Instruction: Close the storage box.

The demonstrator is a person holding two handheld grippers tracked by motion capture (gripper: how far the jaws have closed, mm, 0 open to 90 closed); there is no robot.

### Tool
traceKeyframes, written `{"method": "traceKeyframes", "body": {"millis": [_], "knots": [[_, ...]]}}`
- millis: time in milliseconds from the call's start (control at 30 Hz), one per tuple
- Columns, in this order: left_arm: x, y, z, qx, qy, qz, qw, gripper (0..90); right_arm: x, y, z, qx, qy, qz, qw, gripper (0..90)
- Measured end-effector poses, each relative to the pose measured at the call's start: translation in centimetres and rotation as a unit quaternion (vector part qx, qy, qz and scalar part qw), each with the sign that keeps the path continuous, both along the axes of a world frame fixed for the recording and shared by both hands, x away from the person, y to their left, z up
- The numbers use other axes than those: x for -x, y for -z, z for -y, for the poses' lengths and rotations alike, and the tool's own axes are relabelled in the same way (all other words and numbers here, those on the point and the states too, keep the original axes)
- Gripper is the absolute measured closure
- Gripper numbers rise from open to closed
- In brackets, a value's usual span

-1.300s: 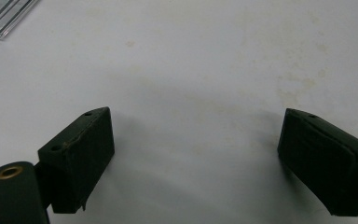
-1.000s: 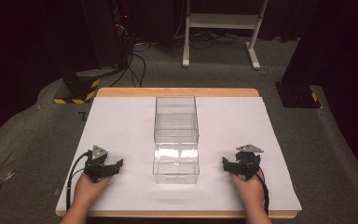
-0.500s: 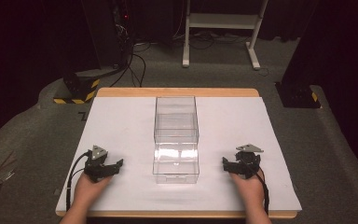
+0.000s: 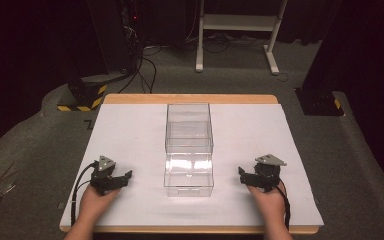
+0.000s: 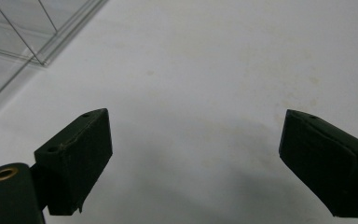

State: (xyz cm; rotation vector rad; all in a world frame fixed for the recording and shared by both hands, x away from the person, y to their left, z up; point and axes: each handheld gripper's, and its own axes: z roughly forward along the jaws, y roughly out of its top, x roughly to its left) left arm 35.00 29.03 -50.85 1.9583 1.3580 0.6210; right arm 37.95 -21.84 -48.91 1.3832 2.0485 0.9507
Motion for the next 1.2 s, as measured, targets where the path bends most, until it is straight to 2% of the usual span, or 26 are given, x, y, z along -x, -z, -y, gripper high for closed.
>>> {"method": "traceKeyframes", "body": {"millis": [700,1200], "knots": [[0.0,0.0,0.0,0.000,0.000,0.000,1.0000,24.8,1.3,-1.7,-1.0,-0.018,-0.024,0.030,0.9991,9.5],[0.0,0.0,0.0,0.000,0.001,0.000,1.0000,24.8,2.2,-3.1,-2.1,-0.039,-0.048,0.048,0.9969,9.5]]}}
